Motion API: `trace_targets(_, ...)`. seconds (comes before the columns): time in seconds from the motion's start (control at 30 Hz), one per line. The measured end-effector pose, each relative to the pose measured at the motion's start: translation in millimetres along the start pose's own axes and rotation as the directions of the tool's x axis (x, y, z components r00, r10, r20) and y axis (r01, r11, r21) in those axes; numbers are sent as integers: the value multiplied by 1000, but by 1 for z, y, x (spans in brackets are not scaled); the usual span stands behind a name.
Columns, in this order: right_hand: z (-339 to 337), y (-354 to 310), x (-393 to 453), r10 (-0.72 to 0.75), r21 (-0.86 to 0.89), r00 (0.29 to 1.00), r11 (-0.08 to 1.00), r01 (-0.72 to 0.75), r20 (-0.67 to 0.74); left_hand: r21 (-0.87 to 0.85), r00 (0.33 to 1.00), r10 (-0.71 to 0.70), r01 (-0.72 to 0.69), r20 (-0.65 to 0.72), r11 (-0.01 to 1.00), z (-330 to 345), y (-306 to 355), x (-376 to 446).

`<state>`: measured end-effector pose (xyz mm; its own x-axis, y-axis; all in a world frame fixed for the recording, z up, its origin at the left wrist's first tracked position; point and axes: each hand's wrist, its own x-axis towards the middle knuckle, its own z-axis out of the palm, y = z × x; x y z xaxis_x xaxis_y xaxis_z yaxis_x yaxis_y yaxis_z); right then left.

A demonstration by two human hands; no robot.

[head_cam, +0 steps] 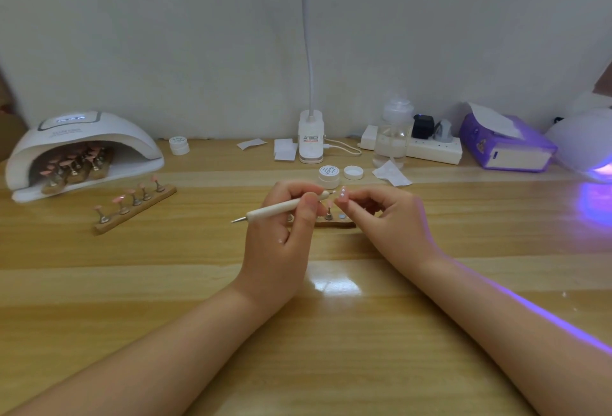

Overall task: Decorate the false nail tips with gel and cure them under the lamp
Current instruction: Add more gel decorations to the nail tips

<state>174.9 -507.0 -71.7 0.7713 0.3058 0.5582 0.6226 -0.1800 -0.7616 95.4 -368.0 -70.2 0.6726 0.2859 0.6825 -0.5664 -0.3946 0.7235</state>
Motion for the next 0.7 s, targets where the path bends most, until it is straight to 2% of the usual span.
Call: trace_targets(0.7,-1,0,0,-47,-9,999,999,47,13,32,997,-39,37,71,999,2,0,0)
